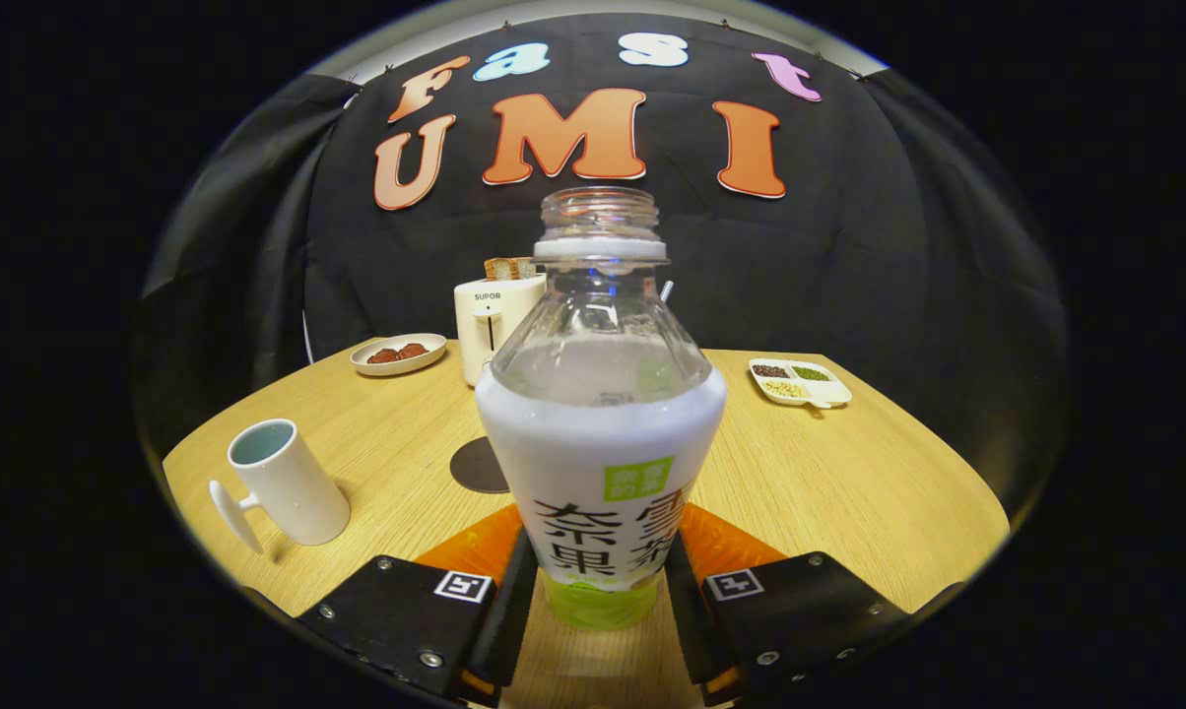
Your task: Take the bottle from table, then pour the juice into the cup, finally place the bottle on the coaster
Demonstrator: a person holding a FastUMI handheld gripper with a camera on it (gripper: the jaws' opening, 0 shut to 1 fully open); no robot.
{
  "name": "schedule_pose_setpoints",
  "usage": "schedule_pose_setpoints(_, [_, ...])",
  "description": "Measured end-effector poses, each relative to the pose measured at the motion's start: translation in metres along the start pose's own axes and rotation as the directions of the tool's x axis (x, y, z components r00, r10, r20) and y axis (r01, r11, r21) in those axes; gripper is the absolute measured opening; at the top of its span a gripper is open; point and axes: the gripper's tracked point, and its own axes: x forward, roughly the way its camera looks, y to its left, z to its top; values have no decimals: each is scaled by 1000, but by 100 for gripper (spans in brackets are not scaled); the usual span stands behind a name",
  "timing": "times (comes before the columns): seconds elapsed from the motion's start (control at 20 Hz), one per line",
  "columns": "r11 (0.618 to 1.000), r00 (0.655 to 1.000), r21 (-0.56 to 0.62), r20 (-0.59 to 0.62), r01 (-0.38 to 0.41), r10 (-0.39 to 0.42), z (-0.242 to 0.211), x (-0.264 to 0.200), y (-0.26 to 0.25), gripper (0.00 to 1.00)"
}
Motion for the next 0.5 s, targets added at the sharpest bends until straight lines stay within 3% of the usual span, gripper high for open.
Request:
schedule_pose_setpoints(0.3, [997, 999, -74, 44, 17, -14, 29, -7, 10, 56])
schedule_pose_setpoints(0.5, [977, 995, -207, 99, 53, -33, 52, -7, 20, 56])
